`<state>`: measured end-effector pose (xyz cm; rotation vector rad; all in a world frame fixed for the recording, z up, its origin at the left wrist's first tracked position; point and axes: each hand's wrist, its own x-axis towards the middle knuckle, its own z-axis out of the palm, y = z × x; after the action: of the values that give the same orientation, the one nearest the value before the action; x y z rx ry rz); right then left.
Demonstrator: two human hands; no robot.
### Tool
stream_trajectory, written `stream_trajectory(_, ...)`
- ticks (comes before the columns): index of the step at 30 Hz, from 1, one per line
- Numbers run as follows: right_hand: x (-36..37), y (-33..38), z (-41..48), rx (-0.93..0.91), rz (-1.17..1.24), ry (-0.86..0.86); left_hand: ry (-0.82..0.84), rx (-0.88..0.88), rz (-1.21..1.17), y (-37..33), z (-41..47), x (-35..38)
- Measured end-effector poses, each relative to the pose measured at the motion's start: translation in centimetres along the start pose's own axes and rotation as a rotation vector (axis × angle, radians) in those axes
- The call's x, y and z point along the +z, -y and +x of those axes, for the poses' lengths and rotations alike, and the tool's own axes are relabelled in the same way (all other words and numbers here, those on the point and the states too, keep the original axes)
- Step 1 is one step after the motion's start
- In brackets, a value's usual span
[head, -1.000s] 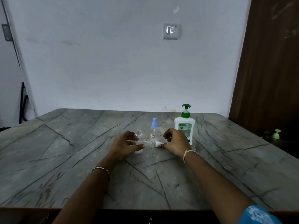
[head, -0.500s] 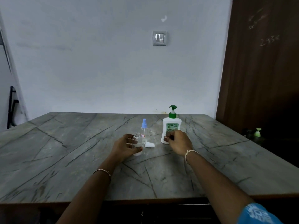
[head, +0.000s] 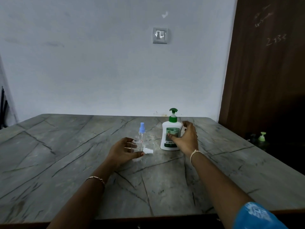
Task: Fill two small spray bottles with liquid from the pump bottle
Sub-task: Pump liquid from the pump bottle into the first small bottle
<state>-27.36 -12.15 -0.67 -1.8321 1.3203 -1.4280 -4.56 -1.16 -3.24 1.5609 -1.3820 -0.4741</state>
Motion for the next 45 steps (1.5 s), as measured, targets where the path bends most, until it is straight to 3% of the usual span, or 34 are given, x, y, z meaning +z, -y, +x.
stream_trajectory(5, 1.9, -0.7, 1.4, 0.146, 0.355, 0.082, -0.009, 0.007, -0.033, -0.1, -0.4, 0.0)
stream_trajectory(12, 2.2, -1.2, 1.1, 0.092, 0.406, -0.001, -0.035, 0.012, -0.022, -0.3, -0.7, 0.4)
stream_trajectory(22, 2.1, 0.3, 1.2, 0.096, 0.752, 0.136, -0.030, 0.012, -0.075, -0.1, -0.5, 0.5)
stream_trajectory(27, 2.0, 0.6, 1.5, -0.069, 0.649, 0.241, -0.014, 0.006, -0.088, 0.3, -0.3, 0.4)
stream_trajectory(36, 0.4, 2.9, -0.2, -0.414, 0.109, 0.368, -0.046, 0.001, -0.103, 0.2, -0.5, 0.6)
stream_trajectory(45, 0.3, 4.8, -2.7, -0.632, -0.120, 0.522, -0.037, 0.002, -0.096, -0.5, -1.4, 0.6)
